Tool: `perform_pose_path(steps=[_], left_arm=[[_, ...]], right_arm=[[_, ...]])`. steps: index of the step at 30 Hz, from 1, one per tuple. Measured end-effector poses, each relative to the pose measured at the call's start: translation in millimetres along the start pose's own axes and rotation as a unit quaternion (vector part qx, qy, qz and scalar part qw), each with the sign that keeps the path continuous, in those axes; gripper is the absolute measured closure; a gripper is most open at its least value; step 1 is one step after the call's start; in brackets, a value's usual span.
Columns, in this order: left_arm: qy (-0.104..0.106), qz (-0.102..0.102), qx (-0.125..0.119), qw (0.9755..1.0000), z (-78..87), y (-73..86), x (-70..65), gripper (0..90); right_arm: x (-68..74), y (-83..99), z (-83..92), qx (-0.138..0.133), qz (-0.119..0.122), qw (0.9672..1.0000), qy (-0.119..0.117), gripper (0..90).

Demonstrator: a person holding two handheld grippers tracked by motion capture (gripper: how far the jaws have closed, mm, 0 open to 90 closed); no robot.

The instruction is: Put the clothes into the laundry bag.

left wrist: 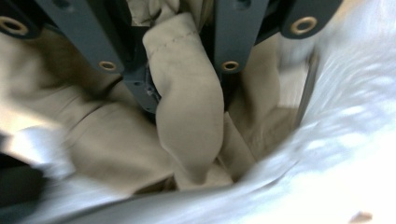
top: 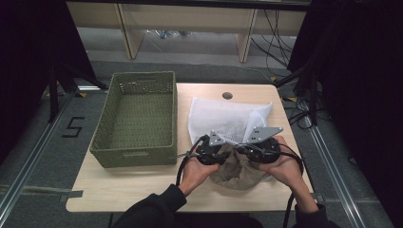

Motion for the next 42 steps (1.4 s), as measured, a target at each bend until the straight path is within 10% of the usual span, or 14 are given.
perform_pose_path(steps=[8,11,17,21,24,33,42], left_arm=[[0.025,-0.012,0.002,0.9996,29.5,22.5,11.6,37.8],[0.039,-0.045,-0.018,0.9981,32.3,25.5,12.9,56.4],[0.054,-0.032,-0.022,0.9978,22.3,20.2,0.5,78.7],[0.047,-0.055,-0.020,0.9972,23.6,19.2,-5.1,77.8],[0.060,-0.022,-0.014,0.9978,31.7,24.2,-4.6,66.8],[0.010,-0.027,0.020,0.9994,61.4,39.9,32.3,47.4],[-0.043,-0.065,0.074,0.9942,33.7,56.7,46.2,48.0]], right_arm=[[-0.8,23.8,-12.6,0.019,-0.023,0.9995,-0.001,89.9],[2.0,21.2,-13.6,0.017,-0.018,0.9997,-0.001,89.9],[11.1,19.5,-15.9,0.024,-0.015,0.9995,-0.011,89.9],[15.8,21.5,-16.3,0.017,-0.019,0.9996,-0.010,89.9],[22.4,35.2,-19.2,0.024,-0.031,0.9991,-0.015,89.8],[22.1,45.9,-25.3,0.035,-0.040,0.9985,-0.015,89.7],[21.6,45.5,-24.2,0.033,-0.032,0.9988,-0.017,89.7]])
Point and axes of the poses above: each handheld gripper's, and its own axes: z roughly backward along the jaws, y roughly out of its underside, x roughly to its left, the point moved 6 cm from there along -z, roughly forward along the jaws, and after that the axes turned 14 degrees about -y, right-handed, at the moved point
